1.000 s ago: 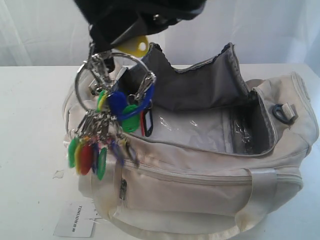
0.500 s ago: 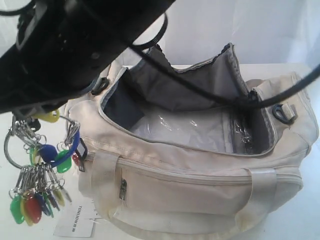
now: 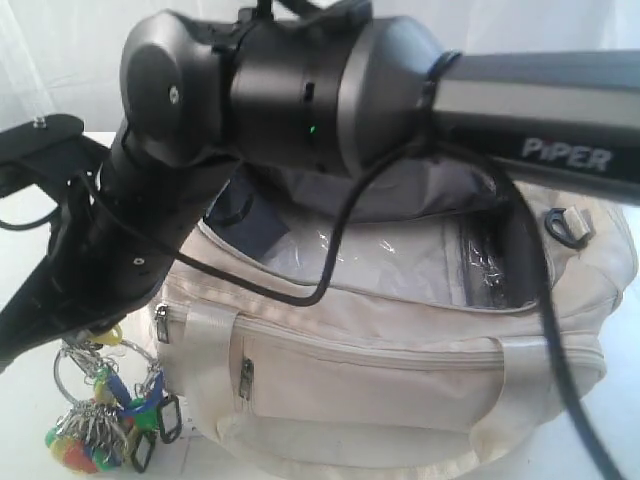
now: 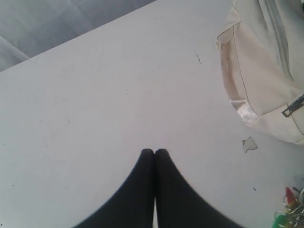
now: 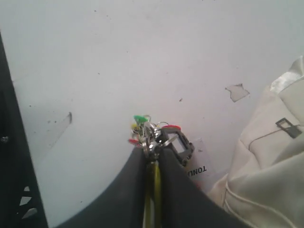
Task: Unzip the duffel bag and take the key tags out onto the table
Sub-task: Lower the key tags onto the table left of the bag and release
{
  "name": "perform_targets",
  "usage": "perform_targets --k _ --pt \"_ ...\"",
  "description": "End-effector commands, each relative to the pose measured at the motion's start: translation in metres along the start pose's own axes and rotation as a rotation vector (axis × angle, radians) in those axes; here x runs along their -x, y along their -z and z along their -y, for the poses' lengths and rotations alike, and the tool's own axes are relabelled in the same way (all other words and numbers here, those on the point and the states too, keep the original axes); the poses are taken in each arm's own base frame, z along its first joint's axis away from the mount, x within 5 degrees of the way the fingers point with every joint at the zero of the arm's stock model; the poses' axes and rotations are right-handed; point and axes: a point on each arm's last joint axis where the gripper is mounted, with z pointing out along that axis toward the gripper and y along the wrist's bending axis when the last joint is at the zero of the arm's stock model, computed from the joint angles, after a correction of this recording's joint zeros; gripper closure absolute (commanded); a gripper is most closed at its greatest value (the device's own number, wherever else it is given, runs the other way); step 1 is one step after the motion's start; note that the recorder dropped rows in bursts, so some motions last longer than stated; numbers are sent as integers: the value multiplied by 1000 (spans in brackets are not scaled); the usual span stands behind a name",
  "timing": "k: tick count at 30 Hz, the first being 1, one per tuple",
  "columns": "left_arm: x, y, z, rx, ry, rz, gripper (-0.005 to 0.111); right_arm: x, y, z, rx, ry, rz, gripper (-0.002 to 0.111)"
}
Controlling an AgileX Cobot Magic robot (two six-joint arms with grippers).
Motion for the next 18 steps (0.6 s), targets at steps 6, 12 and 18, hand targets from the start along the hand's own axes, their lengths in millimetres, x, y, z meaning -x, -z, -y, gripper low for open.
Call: perform_targets --k 6,12,18 --pt "-1 0 1 -4 16 9 107 -13 -59 27 -107 -8 -60 108" --pt "-1 0 1 -9 20 11 107 -22 -60 80 -272 -147 -79 108" --pt "0 0 2 -18 24 16 107 -25 -53 98 -246 -230 -80 108"
